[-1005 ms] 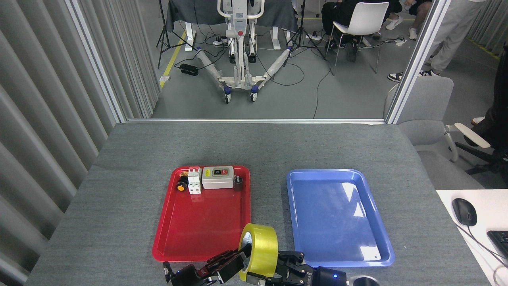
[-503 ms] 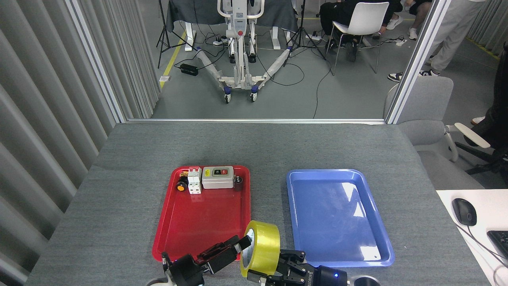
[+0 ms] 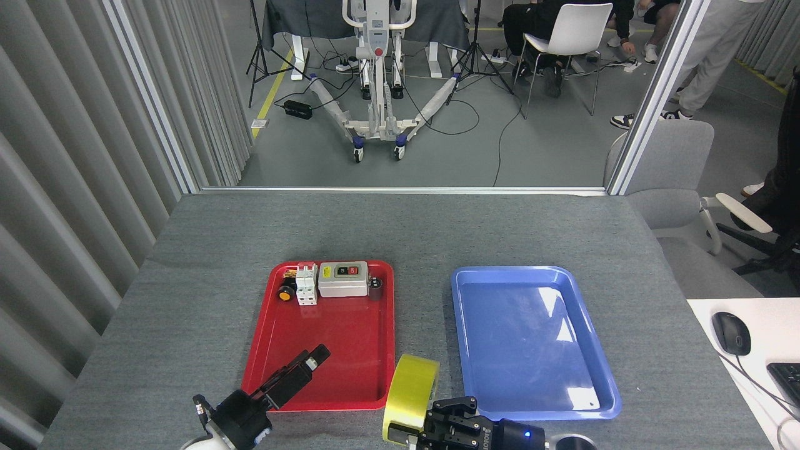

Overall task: Place and move tape with both arms
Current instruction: 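Release the tape from the left gripper and withdraw it, then carry the tape with the right gripper into the blue tray and lower it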

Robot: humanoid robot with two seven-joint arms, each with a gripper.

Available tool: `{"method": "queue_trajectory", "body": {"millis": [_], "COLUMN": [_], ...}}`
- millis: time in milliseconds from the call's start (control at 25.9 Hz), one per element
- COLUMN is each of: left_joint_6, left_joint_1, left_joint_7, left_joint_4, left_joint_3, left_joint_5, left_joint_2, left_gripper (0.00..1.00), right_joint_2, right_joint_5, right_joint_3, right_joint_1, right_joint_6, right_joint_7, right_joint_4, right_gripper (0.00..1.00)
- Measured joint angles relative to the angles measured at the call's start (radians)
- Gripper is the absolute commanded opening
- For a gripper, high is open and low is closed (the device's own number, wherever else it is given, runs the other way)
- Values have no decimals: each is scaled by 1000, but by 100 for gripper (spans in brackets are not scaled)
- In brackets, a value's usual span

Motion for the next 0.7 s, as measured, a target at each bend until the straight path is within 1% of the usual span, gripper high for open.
{"method": "queue_trajectory", "body": {"millis": [77, 116, 232, 348, 425, 464, 541, 619, 657, 696], "left_joint_6": [22, 36, 85, 170, 256, 299, 388, 496, 554, 621], "left_joint_1": [-6, -10, -16, -18, -14, -10, -1, 23, 32, 46], "left_joint_7": [40, 74, 209, 324, 379, 398, 450, 534, 583, 631], "left_joint_4": [3, 2, -4, -35, -79, -105, -159, -217, -238, -259], "left_joint_3": [8, 13, 31, 38, 39, 38, 37, 34, 28, 10], "left_joint_5": [-50, -95, -290, -481, -574, -605, -658, -725, -769, -838], "left_joint_2": [1, 1, 0, -1, 0, 0, -3, -8, -10, -11], "left_gripper": [99, 99, 99, 99, 98, 92, 90, 91, 93, 95], "right_joint_2": [2, 3, 10, 23, 44, 54, 68, 80, 85, 88], "right_joint_5": [1, 1, 1, 0, -1, -1, -1, 5, 15, 38], "right_joint_3": [-2, -2, -4, -26, -87, -127, -190, -234, -249, -257], "right_joint_1": [0, 1, 1, 1, 11, 23, 41, 48, 46, 38], "right_joint_6": [0, 0, 1, 1, 1, 1, 2, 2, 3, 23], "right_joint_7": [0, 0, -1, -1, -4, -4, -4, -8, -9, -8], "right_joint_4": [0, 0, 0, 0, 0, 1, 3, 9, 12, 17], "right_gripper": [2, 1, 1, 1, 1, 0, 0, 0, 0, 0]}}
